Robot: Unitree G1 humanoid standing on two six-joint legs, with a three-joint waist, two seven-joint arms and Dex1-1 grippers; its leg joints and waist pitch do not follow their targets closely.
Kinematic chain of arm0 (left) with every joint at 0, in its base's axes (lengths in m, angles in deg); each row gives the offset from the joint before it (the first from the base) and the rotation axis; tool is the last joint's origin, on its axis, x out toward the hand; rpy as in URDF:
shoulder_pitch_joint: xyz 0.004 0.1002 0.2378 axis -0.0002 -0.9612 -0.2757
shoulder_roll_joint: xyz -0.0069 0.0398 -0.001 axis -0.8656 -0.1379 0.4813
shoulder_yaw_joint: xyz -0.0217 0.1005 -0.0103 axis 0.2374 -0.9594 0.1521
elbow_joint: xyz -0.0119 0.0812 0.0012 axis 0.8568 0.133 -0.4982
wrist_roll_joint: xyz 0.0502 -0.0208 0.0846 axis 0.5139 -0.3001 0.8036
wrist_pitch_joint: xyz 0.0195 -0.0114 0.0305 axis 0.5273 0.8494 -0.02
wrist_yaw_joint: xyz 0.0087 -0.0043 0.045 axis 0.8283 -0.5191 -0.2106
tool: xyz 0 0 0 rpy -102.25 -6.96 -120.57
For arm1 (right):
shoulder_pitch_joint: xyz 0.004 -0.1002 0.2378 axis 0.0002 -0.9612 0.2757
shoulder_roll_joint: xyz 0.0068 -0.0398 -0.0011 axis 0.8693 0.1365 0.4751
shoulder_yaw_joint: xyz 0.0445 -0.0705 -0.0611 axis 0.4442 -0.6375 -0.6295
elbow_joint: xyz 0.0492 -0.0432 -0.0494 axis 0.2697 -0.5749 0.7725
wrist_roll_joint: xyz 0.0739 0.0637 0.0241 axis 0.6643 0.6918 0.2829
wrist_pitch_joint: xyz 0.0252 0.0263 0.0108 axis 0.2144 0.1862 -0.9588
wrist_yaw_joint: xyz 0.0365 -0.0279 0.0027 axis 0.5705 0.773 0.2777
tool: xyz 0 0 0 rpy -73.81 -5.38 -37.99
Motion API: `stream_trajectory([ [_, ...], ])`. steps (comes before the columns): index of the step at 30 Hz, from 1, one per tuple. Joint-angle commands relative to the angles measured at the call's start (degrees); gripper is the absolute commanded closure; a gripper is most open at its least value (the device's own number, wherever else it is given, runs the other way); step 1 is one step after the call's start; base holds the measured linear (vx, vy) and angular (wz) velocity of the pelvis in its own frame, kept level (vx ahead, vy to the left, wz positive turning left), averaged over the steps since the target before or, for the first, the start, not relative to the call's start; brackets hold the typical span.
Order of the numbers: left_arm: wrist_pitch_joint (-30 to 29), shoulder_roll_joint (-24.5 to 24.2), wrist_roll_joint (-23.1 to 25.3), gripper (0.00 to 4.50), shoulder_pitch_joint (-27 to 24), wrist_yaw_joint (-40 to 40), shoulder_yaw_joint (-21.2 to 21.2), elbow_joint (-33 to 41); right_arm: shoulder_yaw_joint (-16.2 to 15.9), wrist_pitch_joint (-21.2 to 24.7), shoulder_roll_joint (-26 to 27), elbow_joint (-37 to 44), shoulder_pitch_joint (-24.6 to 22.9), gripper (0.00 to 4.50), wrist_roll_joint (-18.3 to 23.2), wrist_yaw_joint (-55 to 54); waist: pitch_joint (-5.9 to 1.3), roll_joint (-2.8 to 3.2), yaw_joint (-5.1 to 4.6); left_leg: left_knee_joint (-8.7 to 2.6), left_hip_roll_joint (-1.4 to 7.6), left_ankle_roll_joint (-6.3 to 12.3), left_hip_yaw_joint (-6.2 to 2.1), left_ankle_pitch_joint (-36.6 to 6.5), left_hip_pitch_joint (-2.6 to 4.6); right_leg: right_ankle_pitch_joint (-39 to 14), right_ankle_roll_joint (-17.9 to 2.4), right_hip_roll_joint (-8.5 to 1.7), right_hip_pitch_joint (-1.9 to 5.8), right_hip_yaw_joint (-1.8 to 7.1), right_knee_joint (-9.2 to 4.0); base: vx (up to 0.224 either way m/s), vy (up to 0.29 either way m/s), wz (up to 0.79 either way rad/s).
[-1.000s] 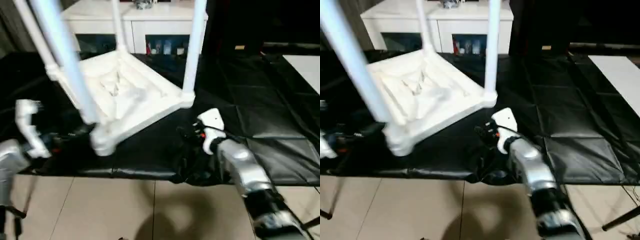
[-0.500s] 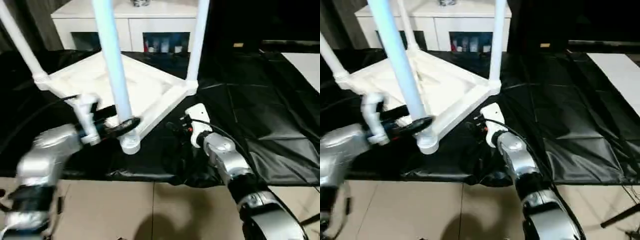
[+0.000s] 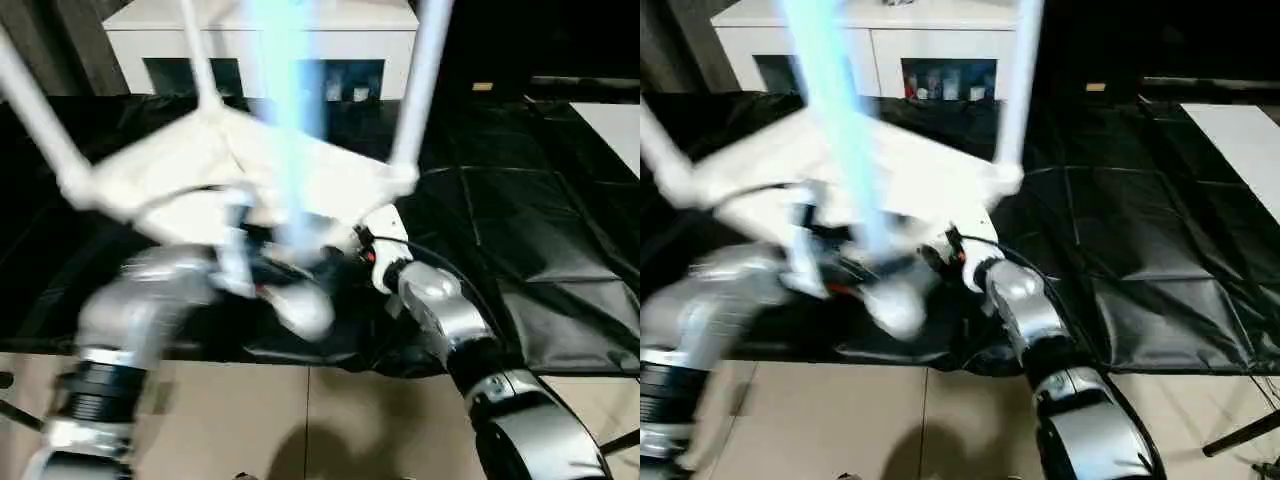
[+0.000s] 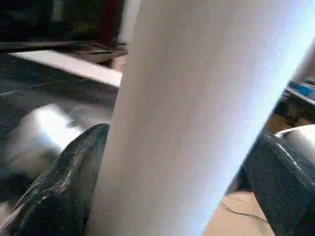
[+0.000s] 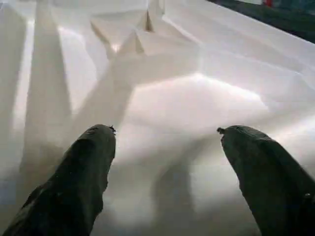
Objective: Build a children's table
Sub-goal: Rotate table base
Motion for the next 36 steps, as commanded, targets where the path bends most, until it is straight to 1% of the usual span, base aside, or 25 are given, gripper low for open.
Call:
stream_trajectory([
  [1, 2.32, 1.79, 2.95, 0.04, 2.59, 0.34, -2.14, -1.67, -0.61, -0.52, 0.36, -1.22, 0.83, 0.65, -0.17, 0.90, -4.36, -0.14, -0.11, -3.68, -0.09, 3.84, 0.95, -8.76, 1.01, -1.78, -16.62, -1.01, 3.53, 0.86, -2.21, 0.000, 0.000, 0.00],
  [3, 3.10, 2.34, 3.93, 0.04, 3.19, 0.49, -2.42, -2.87, -0.76, -0.56, 0.46, -1.24, 0.82, 0.65, -0.24, 1.05, -4.22, -0.22, -0.06, -3.77, -0.12, 3.45, 0.90, -9.81, 0.90, -4.12, -15.74, -1.15, 3.64, 0.93, -2.43, 0.000, 0.000, 0.00],
  [6, 10.16, 4.22, 11.40, 0.04, 6.89, 5.15, -3.32, -11.08, -0.64, -1.40, 0.60, -1.96, 0.90, 0.65, -0.60, 0.41, -3.86, -0.12, -0.30, -3.99, -0.26, 2.28, 0.84, -12.97, 1.04, -9.85, -13.65, -0.97, 3.34, 0.99, -3.23, 0.000, 0.000, 0.00],
  [7, 12.82, 4.50, 14.18, 0.04, 8.76, 8.87, -3.54, -15.02, -0.01, -2.13, 0.32, -2.50, 1.08, 0.65, -0.78, -0.62, -3.98, -0.01, -0.19, -3.91, -0.20, 1.56, 0.81, -14.53, 1.47, -11.89, -12.72, -1.08, 3.18, 1.04, -3.38, 0.000, 0.000, 0.00],
  [8, 12.82, 4.50, 14.18, 0.04, 8.76, 8.87, -3.54, -15.02, -0.01, -2.13, 0.32, -2.50, 1.08, 0.65, -0.78, -0.62, -3.90, -0.05, -0.29, -4.07, -0.24, 1.06, 0.73, -15.64, 1.39, -13.85, -12.11, -1.08, 3.07, 1.04, -3.60, 0.000, 0.000, 0.00],
  [10, 17.04, 3.82, 18.33, 0.04, 11.03, 13.13, -4.31, -20.14, 1.91, -2.68, -0.63, -3.22, 1.82, 0.65, -0.06, -2.27, -3.99, 0.33, -0.21, -4.23, -0.12, 0.49, 0.49, -15.52, 1.21, -14.29, -11.95, -1.25, 3.23, 0.95, -3.61, 0.000, 0.000, 0.00],
  [11, 17.96, 3.75, 19.29, 0.04, 11.60, 14.20, -4.38, -21.49, 2.37, -2.94, -0.98, -3.45, 2.07, 0.65, 0.07, -2.80, -3.99, 0.30, -0.12, -4.15, -0.11, 0.36, 0.60, -16.21, 1.58, -14.07, -12.20, -1.04, 2.82, 0.96, -3.69, 0.000, 0.000, 0.00],
  [12, 19.66, 3.65, 20.71, 0.04, 12.31, 16.14, -4.35, -23.16, 3.07, -3.06, -1.59, -3.49, 2.31, 0.65, 0.45, -3.13, -3.94, 0.22, -0.17, -4.18, -0.12, 0.28, 0.58, -16.60, 1.50, -14.07, -12.34, -0.99, 2.92, 0.94, -3.63, 0.000, 0.000, 0.00],
  [13, 20.99, 3.60, 22.00, 0.04, 13.01, 17.90, -4.25, -24.82, 3.66, -3.21, -2.24, -3.42, 2.48, 0.65, 0.72, -3.45, -3.82, 0.23, -0.24, -4.32, -0.26, 0.18, 0.50, -17.32, 1.12, -15.19, -11.91, -1.06, 3.23, 0.83, -3.67, 0.000, 0.000, 0.00],
  [14, 20.99, 3.60, 22.00, 0.04, 13.01, 17.90, -4.25, -24.82, 3.66, -3.21, -2.24, -3.42, 2.48, 0.65, 0.72, -3.45, -3.84, 0.11, -0.33, -4.28, -0.37, 0.15, 0.45, -17.94, 1.05, -16.71, -10.96, -1.07, 3.28, 0.75, -3.82, 0.000, 0.000, 0.00],
  [15, 23.67, 3.77, 23.90, 0.04, 14.18, 20.00, -3.74, -27.69, 4.89, -3.34, -3.80, -2.96, 2.66, 0.65, 1.46, -3.55, -3.83, 0.10, -0.68, -4.32, -0.53, 0.18, 0.28, -18.03, 0.83, -18.22, -10.40, -1.08, 3.43, 0.60, -4.04, 0.000, 0.000, 0.00],
  [17, 25.14, 4.02, 24.83, 0.04, 14.82, 20.93, -3.40, -29.22, 5.57, -3.41, -4.71, -2.75, 2.76, 0.65, 1.86, -3.62, -3.90, -0.03, -0.84, -4.20, -0.52, 0.47, 0.36, -17.66, 0.85, -18.37, -10.35, -1.08, 3.24, 0.63, -4.23, 0.000, 0.000, 0.00],
  [18, 26.52, 4.54, 25.59, 0.04, 15.76, 22.89, -2.65, -31.41, 6.61, -3.55, -6.08, -2.69, 2.92, 0.65, 2.49, -3.80, -3.91, 0.15, -0.86, -4.15, -0.54, 0.46, 0.33, -17.77, 0.82, -18.76, -10.37, -1.11, 3.28, 0.58, -4.19, 0.000, 0.000, 0.00],
  [19, 28.02, 4.68, 26.59, 0.04, 16.48, 24.79, -2.52, -32.86, 7.18, -3.75, -7.09, -2.80, 3.00, 0.65, 2.69, -4.05, -4.09, 0.01, -0.72, -4.00, -0.55, 0.62, 0.38, -17.17, 0.89, -18.45, -10.66, -1.17, 3.26, 0.58, -4.27, 0.000, 0.000, 0.00],
  [21, 30.07, 5.25, 26.34, 0.04, 17.45, 26.07, -1.94, -35.07, 8.07, -3.97, -8.51, -3.10, 3.04, 0.65, 2.91, -4.08, -4.10, 0.05, -0.73, -3.91, -0.60, 0.97, 0.45, -17.24, 0.95, -18.26, -10.80, -1.00, 3.12, 0.51, -4.43, 0.000, 0.000, 0.00],
  [22, 30.45, 5.59, 25.65, 0.04, 17.68, 25.78, -1.57, -35.58, 8.38, -4.00, -9.01, -3.22, 3.01, 0.65, 2.95, -3.96, -4.07, -0.14, -0.77, -3.88, -0.67, 1.08, 0.45, -17.07, 0.76, -18.05, -11.18, -1.04, 3.23, 0.47, -4.29, 0.000, 0.000, 0.00],
  [23, 30.67, 5.87, 25.07, 0.04, 17.79, 25.23, -1.32, -35.82, 8.61, -4.06, -9.38, -3.29, 2.97, 0.65, 2.89, -3.84, -4.06, -0.31, -0.83, -3.97, -0.74, 1.28, 0.36, -16.38, 0.28, -18.50, -11.09, -1.12, 3.55, 0.32, -4.22, 0.000, 0.000, 0.00],
  [24, 30.29, 5.95, 24.29, 0.04, 17.48, 23.33, -1.48, -35.38, 8.86, -4.05, -9.86, -3.19, 2.80, 0.65, 2.87, -3.64, -4.06, -0.30, -0.83, -3.97, -0.71, 1.34, 0.36, -16.28, 0.23, -18.92, -10.99, -1.18, 3.53, 0.29, -4.26, 0.000, 0.000, 0.00],
  [25, 27.84, 5.18, 22.14, 0.04, 15.34, 14.14, -3.59, -32.52, 9.21, -3.75, -11.20, -2.22, 1.90, 0.65, 3.05, -2.60, -4.27, -0.19, -0.74, -3.83, -0.64, 1.55, 0.35, -15.59, 0.40, -18.47, -11.30, -1.37, 3.42, 0.35, -4.26, 0.000, 0.000, 0.00],
  [26, 27.70, 5.12, 22.03, 0.04, 15.19, 13.49, -3.76, -32.35, 9.22, -3.73, -11.29, -2.15, 1.84, 0.65, 3.06, -2.51, -4.27, -0.32, -0.62, -3.81, -0.53, 2.10, 0.44, -14.78, 0.40, -16.96, -12.54, -1.37, 3.27, 0.47, -4.14, 0.000, 0.000, 0.00],
  [27, 25.86, 4.08, 21.32, 0.04, 13.98, 8.99, -5.20, -30.65, 9.07, -3.51, -11.80, -1.50, 1.30, 0.65, 2.99, -1.74, -4.21, -0.19, -0.61, -3.78, -0.48, 2.30, 0.56, -14.87, 0.53, -16.45, -13.04, -1.29, 3.08, 0.51, -4.16, 0.000, 0.000, 0.00],
  [29, 24.19, 2.57, 20.84, 0.04, 12.72, 4.86, -6.78, -28.75, 8.71, -3.29, -12.33, -0.61, 0.57, 0.65, 2.82, -0.56, -4.47, 0.01, -0.52, -3.64, -0.35, 3.14, 0.57, -13.44, 0.58, -11.68, -14.68, -1.15, 3.24, 0.49, -3.52, 0.000, 0.000, 0.00],
  [30, 23.36, 1.35, 20.82, 0.04, 12.00, 2.41, -7.91, -27.82, 8.30, -3.14, -12.82, 0.22, -0.15, 0.65, 2.68, 0.62, -4.55, 0.32, -0.60, -3.68, -0.18, 3.50, 0.46, -12.72, 0.51, -9.41, -15.23, -1.15, 3.38, 0.44, -3.28, 0.062, 0.009, -0.01],
  [34, 22.92, -1.18, 21.89, 0.04, 11.40, -1.08, -9.77, -28.11, 7.30, -2.73, -14.03, 2.37, -2.03, 0.65, 2.50, 3.48, -4.77, 0.46, -0.46, -3.32, -0.22, 4.78, 0.70, -10.57, 0.75, -3.48, -16.99, -0.82, 3.52, 0.41, -2.67, 0.000, 0.000, 0.00],
  [36, 25.08, -3.50, 25.95, 0.04, 12.12, -1.45, -10.52, -31.80, 6.16, -2.13, -15.28, 5.71, -4.52, 0.65, 2.39, 6.75, -4.67, 0.63, -0.29, -3.28, -0.25, 5.65, 0.71, -9.45, 0.62, -1.76, -16.92, -0.73, 3.72, 0.37, -2.63, 0.000, 0.000, 0.00],
])
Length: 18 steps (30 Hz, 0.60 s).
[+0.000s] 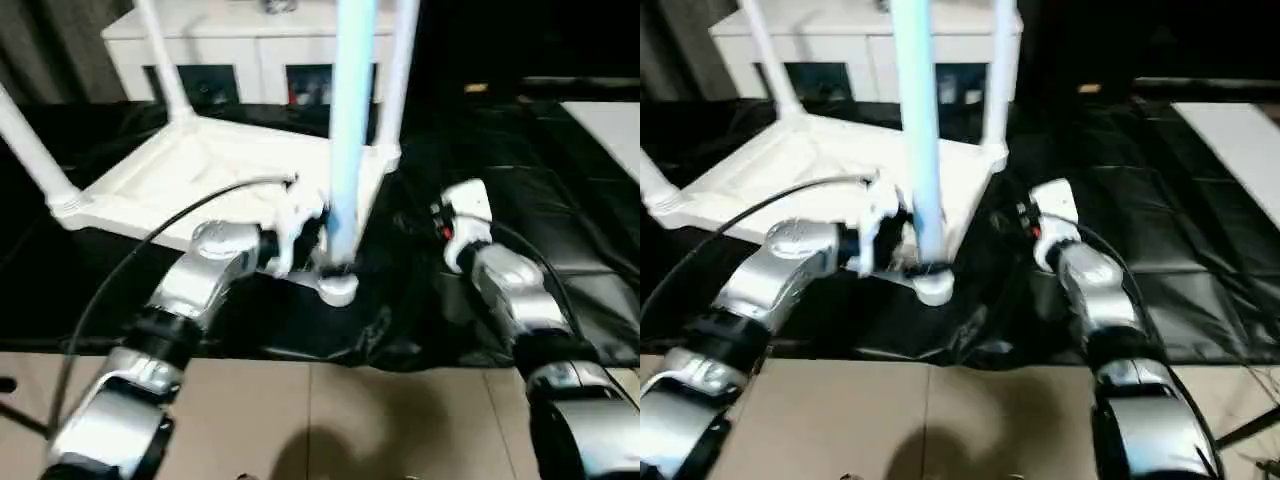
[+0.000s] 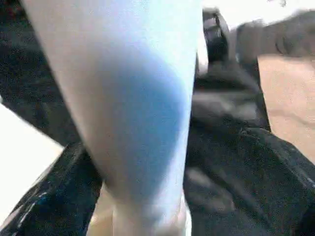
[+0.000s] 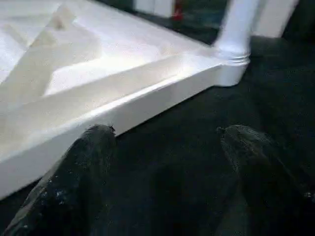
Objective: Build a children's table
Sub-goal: Rotate table base
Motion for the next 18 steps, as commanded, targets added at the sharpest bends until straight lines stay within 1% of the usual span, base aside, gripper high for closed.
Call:
stream_trajectory([
  [1, 2.03, -2.17, 5.08, 0.04, 0.77, -0.11, -1.43, -4.30, -1.42, 1.48, -1.57, 4.25, -2.04, 0.65, -0.05, 3.52, -4.76, -0.08, 0.05, -3.39, -0.37, 6.04, 0.72, -8.74, 0.58, -1.09, -16.18, -0.73, 4.02, 0.43, -2.77, 0.000, 0.000, 0.00],
  [3, 3.16, -2.52, 6.22, 0.04, 1.09, 0.60, -1.58, -5.39, -1.79, 1.65, -1.88, 5.06, -2.61, 0.65, -0.13, 4.22, -4.77, -0.02, 0.03, -3.44, -0.29, 5.81, 0.70, -9.24, 0.70, -1.71, -16.02, -0.93, 3.97, 0.48, -2.86, 0.000, 0.000, 0.00],
  [4, 4.60, -2.72, 8.04, 0.04, 1.99, 3.33, -1.16, -7.97, -2.35, 1.69, -2.50, 6.47, -3.68, 0.65, -0.46, 4.99, -4.63, -0.07, -0.09, -3.56, -0.23, 5.19, 0.72, -10.64, 0.75, -3.32, -16.13, -0.98, 3.87, 0.52, -3.09, 0.000, 0.000, 0.00],
  [5, 4.83, -2.76, 8.77, 0.04, 2.47, 4.53, -1.15, -9.08, -2.35, 1.78, -2.63, 6.74, -3.89, 0.65, -0.42, 5.13, -4.64, 0.14, -0.10, -3.56, -0.26, 4.88, 0.71, -11.40, 0.85, -4.14, -16.10, -1.01, 3.85, 0.51, -3.12, 0.000, 0.000, 0.00],
  [6, 4.85, -2.91, 9.39, 0.04, 2.90, 5.68, -1.27, -9.94, -2.28, 2.00, -2.73, 7.16, -4.15, 0.65, -0.38, 5.30, -4.64, 0.08, -0.07, -3.58, -0.23, 4.64, 0.78, -12.02, 1.00, -4.77, -16.05, -1.04, 3.74, 0.56, -3.25, 0.000, 0.000, 0.00],
  [7, 5.16, -3.26, 10.10, 0.04, 3.29, 6.24, -1.66, -10.86, -2.25, 2.24, -2.83, 7.60, -4.42, 0.65, -0.28, 5.61, -4.47, -0.03, -0.03, -3.71, -0.24, 4.17, 0.74, -12.85, 0.95, -6.38, -15.65, -1.10, 3.79, 0.60, -3.35, 0.000, 0.000, 0.00],
  [8, 5.64, -3.65, 10.71, 0.04, 3.52, 6.31, -2.12, -11.44, -2.27, 2.45, -2.94, 8.02, -4.66, 0.65, -0.20, 5.93, -4.39, -0.12, -0.02, -3.83, -0.22, 3.71, 0.73, -13.71, 0.99, -8.50, -15.24, -1.20, 3.72, 0.64, -3.53, 0.000, 0.000, 0.00],
  [9, 5.23, -4.38, 11.14, 0.04, 3.60, 5.38, -3.00, -11.42, -2.48, 2.76, -3.19, 8.87, -5.10, 0.65, -0.21, 6.55, -4.30, -0.03, -0.01, -3.89, -0.19, 3.27, 0.71, -14.49, 1.03, -10.03, -14.93, -1.23, 3.58, 0.67, -3.71, 0.000, 0.000, 0.00],
  [11, 5.86, -5.52, 12.48, 0.04, 4.08, 4.43, -4.59, -11.96, -3.22, 3.32, -3.89, 10.92, -6.19, 0.65, -0.15, 8.35, -4.16, -0.12, 0.05, -4.06, -0.14, 2.92, 0.64, -15.47, 0.98, -11.65, -14.09, -1.21, 3.57, 0.71, -3.85, 0.000, 0.000, 0.00],
  [13, 6.12, -5.70, 12.98, 0.04, 4.46, 4.10, -5.02, -12.56, -3.79, 3.82, -4.34, 12.37, -6.95, 0.65, -0.07, 9.64, -4.17, -0.12, -0.08, -4.09, -0.19, 2.62, 0.62, -15.58, 0.97, -12.14, -13.83, -1.18, 3.49, 0.74, -3.90, 0.000, 0.000, 0.00],
  [14, 6.26, -5.56, 13.39, 0.32, 5.00, 3.70, -5.16, -13.52, -4.60, 4.63, -4.95, 14.44, -8.01, 0.65, 0.05, 11.45, -4.03, -0.14, -0.11, -4.14, -0.27, 2.60, 0.68, -16.13, 0.96, -12.83, -13.57, -0.99, 3.50, 0.71, -4.18, 0.000, 0.000, 0.00],
  [15, 6.01, -5.20, 14.20, 0.39, 5.82, 3.10, -5.14, -15.36, -5.85, 5.53, -5.97, 17.44, -9.54, 0.65, 0.06, 13.90, -4.09, -0.01, 0.03, -4.10, -0.25, 2.68, 0.65, -16.09, 1.03, -12.75, -13.45, -1.02, 3.49, 0.75, -4.15, 0.000, 0.000, 0.00],
  [16, 6.01, -5.20, 14.20, 0.39, 5.82, 3.10, -5.14, -15.36, -5.85, 5.53, -5.97, 17.44, -9.54, 0.65, 0.06, 13.90, -4.09, -0.10, 0.09, -4.06, -0.27, 2.81, 0.68, -15.95, 1.06, -12.48, -13.30, -0.94, 3.49, 0.74, -4.17, 0.000, 0.000, 0.00],
  [17, 6.01, -5.20, 14.20, 0.39, 5.82, 3.10, -5.14, -15.36, -5.85, 5.53, -5.97, 17.44, -9.54, 0.65, 0.06, 13.90, -4.14, -0.07, 0.04, -4.15, -0.21, 2.77, 0.52, -15.45, 0.76, -12.02, -13.55, -1.19, 3.62, 0.76, -3.93, 0.000, 0.000, 0.00],
  [18, 5.83, -4.98, 14.69, 0.57, 6.25, 2.81, -5.07, -16.41, -6.49, 5.89, -6.51, 18.90, -10.29, 0.65, 0.02, 15.05, -4.17, -0.05, 0.06, -4.19, -0.18, 2.70, 0.52, -15.54, 0.78, -12.18, -13.65, -1.23, 3.60, 0.72, -3.97, 0.000, 0.000, 0.00],
])
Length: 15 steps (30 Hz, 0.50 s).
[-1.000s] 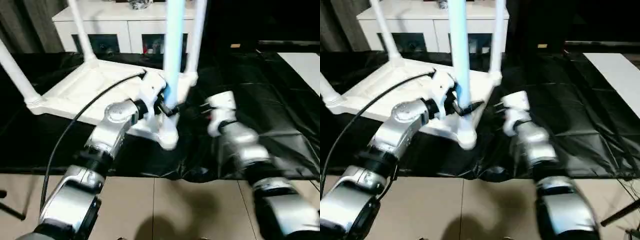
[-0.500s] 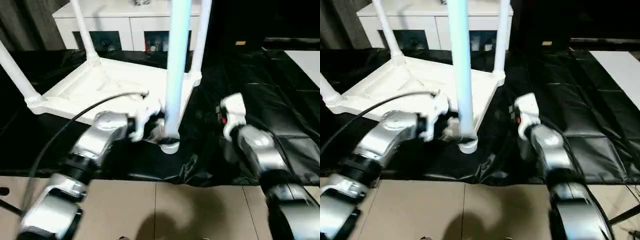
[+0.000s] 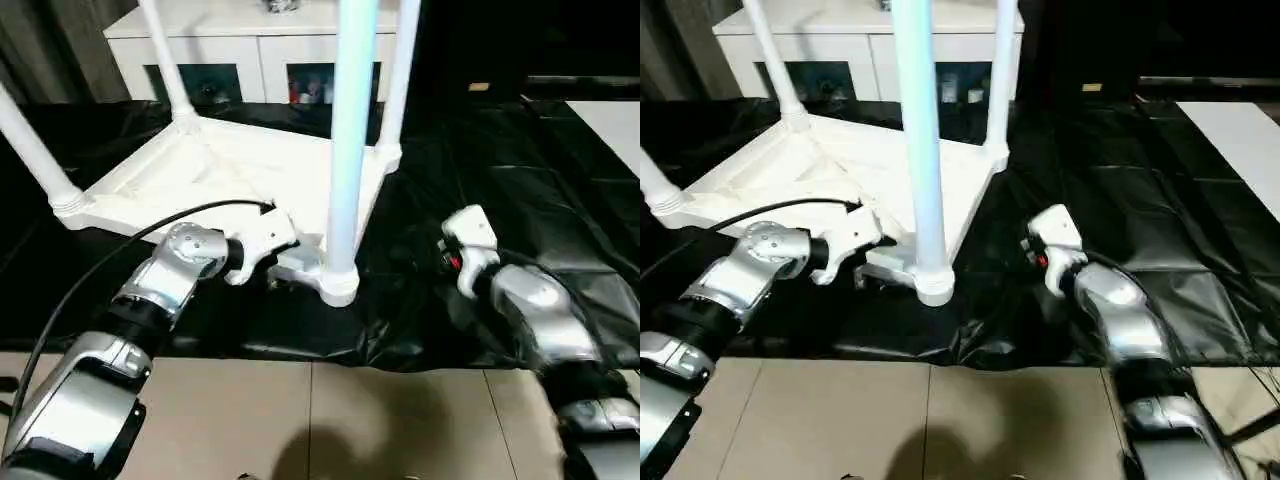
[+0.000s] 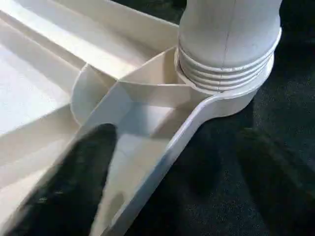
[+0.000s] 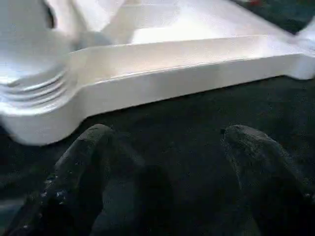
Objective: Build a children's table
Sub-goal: Rotate table base
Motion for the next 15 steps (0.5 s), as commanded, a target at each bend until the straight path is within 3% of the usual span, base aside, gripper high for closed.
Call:
stream_trajectory([
  [1, -0.02, 0.00, 1.21, 0.74, 1.49, -0.71, -0.26, -1.46, -1.07, 0.83, -0.97, 3.31, -0.58, 0.65, 0.17, 2.07, -4.23, -0.23, 0.17, -4.09, -0.16, 2.70, 0.54, -15.42, 0.78, -11.91, -13.71, -1.21, 3.50, 0.71, -4.14, 0.000, 0.000, 0.00],
  [8, 2.71, 2.11, 3.90, 1.27, 4.54, 3.75, -0.86, -9.82, -3.62, 3.63, -2.80, 10.71, -3.56, 0.65, 0.11, 6.29, -4.27, -0.58, 0.18, -3.97, -0.27, 3.43, 0.48, -14.42, 0.59, -11.45, -13.35, -1.23, 3.66, 0.72, -4.18, 0.000, 0.000, 0.00],
  [15, 2.01, 2.99, 6.90, 1.78, 6.28, 1.80, -2.40, -14.70, -5.85, 6.40, -4.72, 15.85, -5.57, 0.65, -0.17, 9.46, -4.11, -0.86, 0.38, -4.04, -0.21, 3.65, 0.52, -14.18, 0.51, -12.45, -12.89, -1.24, 3.56, 0.86, -4.46, 0.000, 0.000, 0.00],
])
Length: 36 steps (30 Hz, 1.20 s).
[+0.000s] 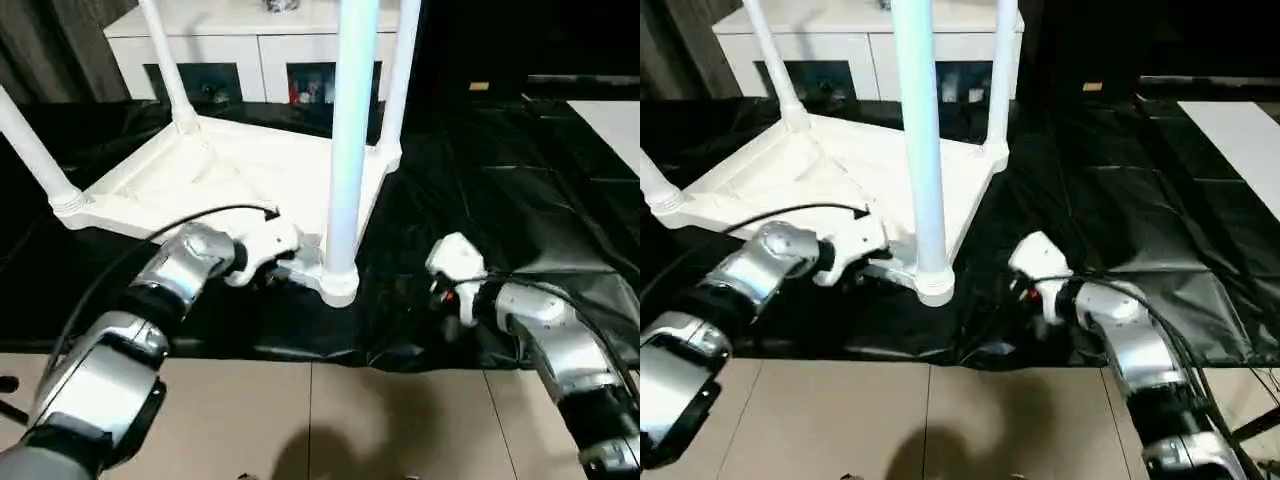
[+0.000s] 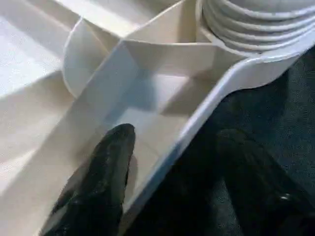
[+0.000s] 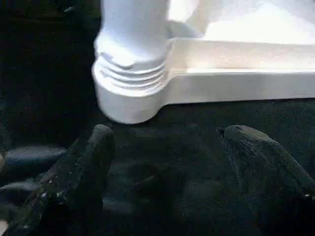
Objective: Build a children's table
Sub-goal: Rotate table base
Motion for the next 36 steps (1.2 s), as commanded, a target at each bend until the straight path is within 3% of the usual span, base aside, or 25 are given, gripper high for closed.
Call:
stream_trajectory([
  [1, -0.61, -0.17, 1.59, 2.04, 0.78, -0.98, -0.74, -2.22, -0.71, 1.13, -0.93, 2.58, -0.34, 0.65, -0.09, 1.07, -4.17, -0.73, 0.29, -4.03, -0.19, 3.60, 0.50, -14.15, 0.63, -12.63, -12.88, -1.34, 3.58, 0.85, -4.31, 0.000, 0.000, 0.00],
  [5, -0.68, 0.34, 2.70, 2.25, 2.19, 1.51, -0.42, -5.79, -0.96, 3.09, -1.70, 5.71, -0.79, 0.65, 0.54, 2.16, -4.21, -0.83, 0.37, -3.98, -0.23, 3.64, 0.46, -13.54, 0.51, -11.87, -12.82, -1.34, 3.71, 0.90, -4.19, 0.000, 0.000, 0.00],
  [7, -1.01, 0.63, 2.52, 2.58, 2.56, 2.62, 0.07, -6.47, -1.05, 3.49, -1.89, 6.35, -0.88, 0.65, 0.75, 2.51, -4.16, -0.92, 0.34, -4.00, -0.22, 3.78, 0.47, -13.23, 0.50, -11.65, -12.96, -1.38, 3.65, 0.88, -4.24, 0.000, 0.000, 0.00],
  [9, -1.63, 0.92, 2.37, 2.61, 2.90, 3.37, 0.49, -7.11, -1.36, 3.75, -2.15, 6.86, -1.01, 0.65, 0.76, 3.03, -4.07, -0.91, 0.41, -4.05, -0.16, 3.84, 0.50, -14.00, 0.62, -13.05, -13.00, -1.44, 3.53, 0.89, -4.43, 0.000, 0.000, 0.00],
  [16, -3.54, 1.30, 6.94, 3.01, 3.15, 2.28, -2.75, -9.38, -1.65, 4.56, -2.40, 7.82, -0.86, 0.65, 0.02, 2.85, -3.70, -1.13, 0.13, -4.47, -0.22, 2.78, 0.31, -16.63, 0.54, -20.34, -10.19, -1.51, 3.36, 0.85, -5.09, 0.000, 0.000, 0.00],
  [19, -6.27, 1.81, 6.36, 3.13, 3.17, 1.46, -1.79, -8.67, -1.37, 5.02, -2.34, 8.04, -0.71, 0.65, 0.09, 2.49, -3.59, -1.22, -0.11, -4.55, -0.26, 2.65, 0.29, -17.08, 0.55, -22.22, -9.78, -1.51, 3.24, 0.83, -5.25, 0.000, 0.000, 0.00],
  [26, -13.88, 3.24, 1.29, 3.25, 2.04, -0.30, 3.25, -3.95, -0.80, 4.90, -2.21, 7.51, -0.41, 0.65, 0.07, 1.35, -3.77, -1.25, -0.30, -4.34, -0.25, 3.43, 0.40, -15.36, 0.38, -18.43, -11.97, -1.51, 3.38, 0.87, -4.96, 0.000, 0.000, 0.00],
  [27, -17.38, 3.50, -0.93, 3.27, 1.09, -0.42, 5.49, -0.47, -0.40, 4.95, -1.88, 6.93, 0.02, 0.65, 0.09, 0.47, -3.87, -1.37, -0.28, -4.30, -0.17, 3.56, 0.41, -14.74, 0.40, -17.58, -12.38, -1.64, 3.50, 0.86, -4.78, 0.000, 0.000, 0.00],
  [32, -20.84, 3.18, -1.90, 3.44, -0.46, 0.29, 7.08, 3.50, -0.28, 4.90, -1.60, 5.90, 0.65, 0.65, -0.29, -0.43, -4.07, -1.22, -0.43, -4.09, -0.26, 4.72, 0.40, -12.35, 0.09, -13.29, -13.30, -1.44, 3.60, 0.76, -4.46, 0.000, 0.000, 0.00],
  [36, -23.95, 2.02, -1.85, 3.59, -3.48, 0.98, 8.09, 8.70, -0.39, 4.73, -1.38, 5.14, 1.17, 0.65, -0.58, -1.01, -4.11, -1.45, -0.59, -3.94, -0.29, 5.31, 0.51, -11.49, 0.13, -11.76, -13.85, -1.37, 3.65, 0.75, -4.34, 0.000, 0.000, 0.00],
])
